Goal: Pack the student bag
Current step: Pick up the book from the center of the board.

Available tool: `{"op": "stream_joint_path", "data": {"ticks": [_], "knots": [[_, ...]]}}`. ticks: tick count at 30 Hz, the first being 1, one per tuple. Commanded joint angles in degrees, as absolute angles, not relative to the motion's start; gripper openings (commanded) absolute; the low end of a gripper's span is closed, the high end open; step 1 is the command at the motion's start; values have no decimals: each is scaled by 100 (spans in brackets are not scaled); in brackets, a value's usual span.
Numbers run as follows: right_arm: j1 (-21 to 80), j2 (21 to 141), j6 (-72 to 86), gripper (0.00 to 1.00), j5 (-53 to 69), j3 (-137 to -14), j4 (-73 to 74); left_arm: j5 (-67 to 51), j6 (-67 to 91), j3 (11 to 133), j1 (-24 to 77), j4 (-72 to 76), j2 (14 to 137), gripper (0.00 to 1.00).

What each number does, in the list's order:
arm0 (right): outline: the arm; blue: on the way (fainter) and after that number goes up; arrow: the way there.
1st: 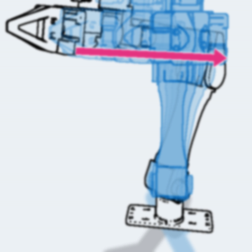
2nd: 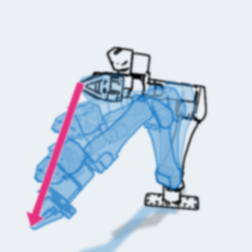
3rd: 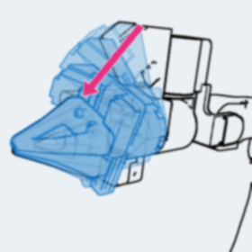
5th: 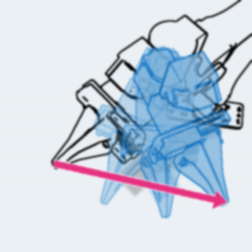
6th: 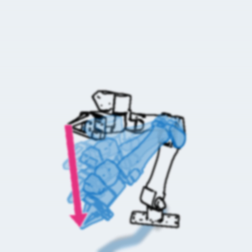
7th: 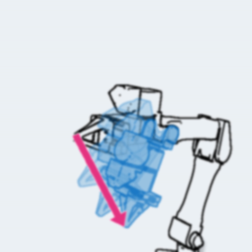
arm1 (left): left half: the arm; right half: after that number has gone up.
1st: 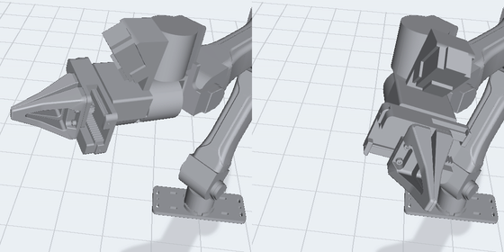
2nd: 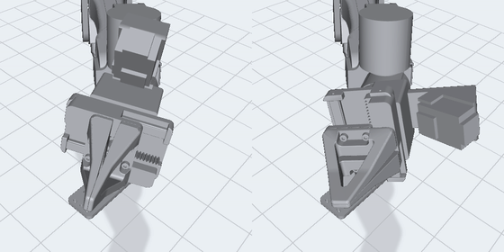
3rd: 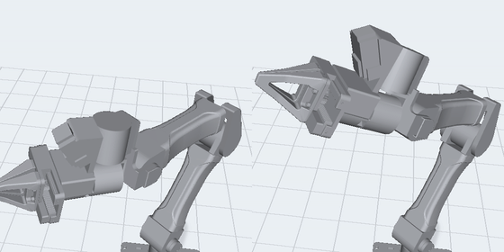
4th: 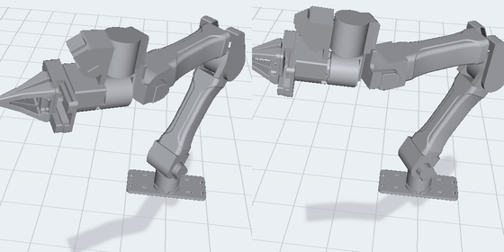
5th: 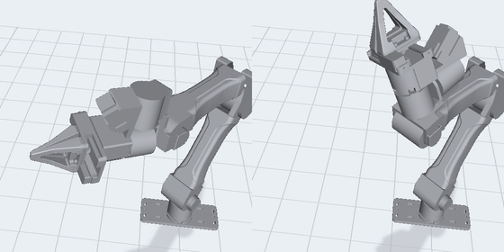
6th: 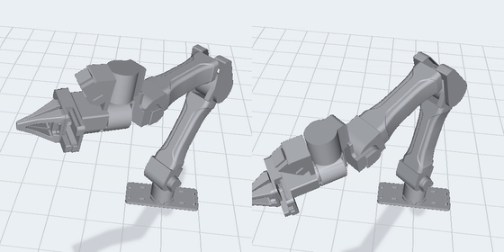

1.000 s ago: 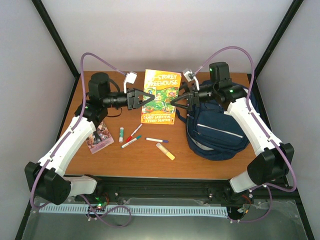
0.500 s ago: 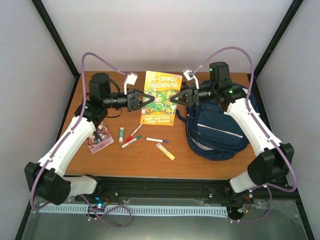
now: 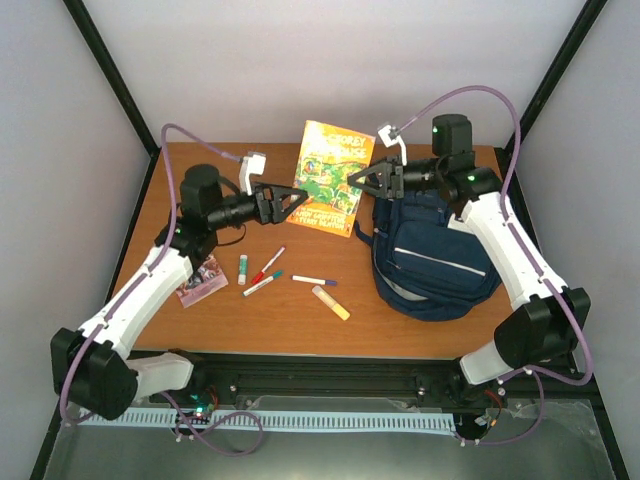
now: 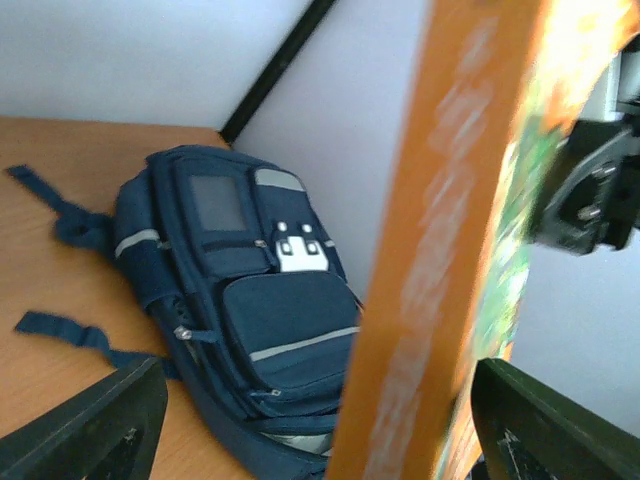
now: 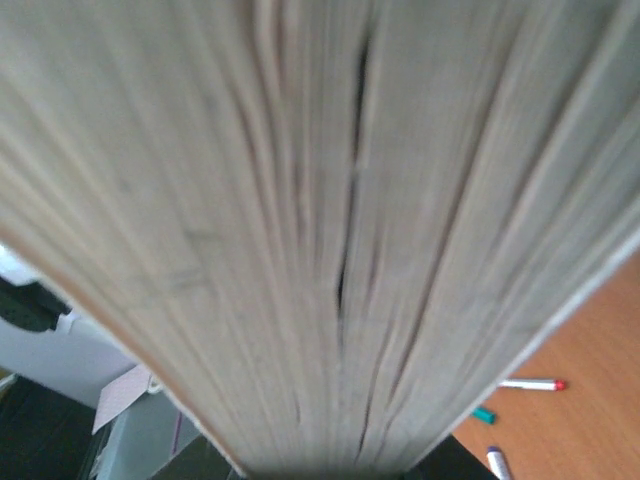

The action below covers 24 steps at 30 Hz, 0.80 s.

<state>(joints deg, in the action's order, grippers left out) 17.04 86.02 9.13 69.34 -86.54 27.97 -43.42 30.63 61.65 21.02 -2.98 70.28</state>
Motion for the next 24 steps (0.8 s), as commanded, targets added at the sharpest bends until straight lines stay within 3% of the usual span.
{"op": "stream_joint_path", "data": {"ticks": [1,9,24], "knots": [[1499,8438,1102,3,7063,-9009,2393,-3452,3957,5411,2145,1059,6677,90],[1402,8324,1270,3,7038,-8825,2283,-3957,4930,4496,2381,2808,6822,92],[1248,8267,1734,3,7091,-8602,1887,-3328,5956,4361,3014,4462,7558,91]]}}
